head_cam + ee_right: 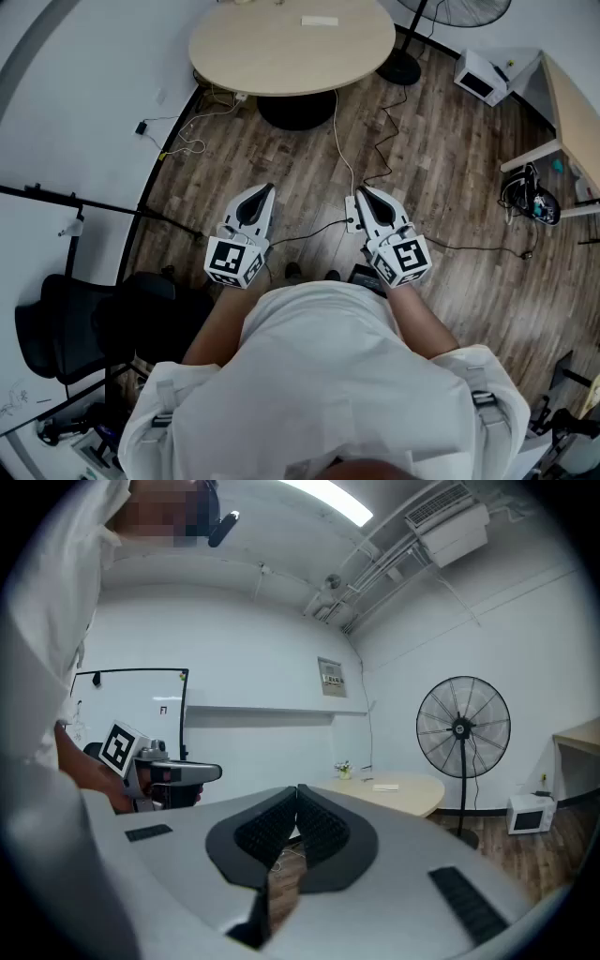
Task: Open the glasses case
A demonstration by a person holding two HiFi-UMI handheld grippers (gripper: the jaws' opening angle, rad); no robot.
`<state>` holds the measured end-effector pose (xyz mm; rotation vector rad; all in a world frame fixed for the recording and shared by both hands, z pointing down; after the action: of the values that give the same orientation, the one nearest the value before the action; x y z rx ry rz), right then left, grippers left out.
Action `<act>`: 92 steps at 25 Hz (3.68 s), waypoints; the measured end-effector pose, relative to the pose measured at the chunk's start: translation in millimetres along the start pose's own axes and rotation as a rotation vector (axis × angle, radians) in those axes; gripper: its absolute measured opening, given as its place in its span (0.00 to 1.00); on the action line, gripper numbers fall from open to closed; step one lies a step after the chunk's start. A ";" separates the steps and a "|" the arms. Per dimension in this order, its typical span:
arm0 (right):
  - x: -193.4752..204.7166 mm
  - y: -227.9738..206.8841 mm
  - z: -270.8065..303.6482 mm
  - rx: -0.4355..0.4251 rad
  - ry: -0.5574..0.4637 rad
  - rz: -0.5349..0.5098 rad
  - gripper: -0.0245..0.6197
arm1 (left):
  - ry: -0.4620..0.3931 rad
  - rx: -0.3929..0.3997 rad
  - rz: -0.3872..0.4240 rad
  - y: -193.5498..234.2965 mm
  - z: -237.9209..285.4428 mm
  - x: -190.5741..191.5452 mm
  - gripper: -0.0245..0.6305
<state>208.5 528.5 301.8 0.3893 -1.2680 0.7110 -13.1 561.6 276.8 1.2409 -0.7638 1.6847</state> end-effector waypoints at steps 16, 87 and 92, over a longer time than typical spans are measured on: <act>20.9 -80.8 -61.0 0.010 -0.080 0.026 0.08 | -0.008 0.040 -0.127 -45.7 -0.6 9.6 0.06; -152.1 -545.9 559.2 -0.127 0.043 -0.070 0.08 | 0.180 -0.010 -0.145 419.1 625.0 -129.8 0.06; -131.1 -557.3 600.6 -0.100 0.195 -0.107 0.08 | 0.238 -0.003 -0.068 441.5 670.0 -108.0 0.06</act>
<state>131.5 -291.2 404.8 0.2962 -1.0856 0.5777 -128.8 -231.3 392.8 1.0294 -0.5735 1.7359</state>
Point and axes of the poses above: the fingertips, and each gripper's own axes: z forward along the fingers, y to its left, x out of its underside, the point moved 4 cm from there along -z, backward along the fingers, and after that the axes turned 13 degrees about y, right-handed, at the moved point
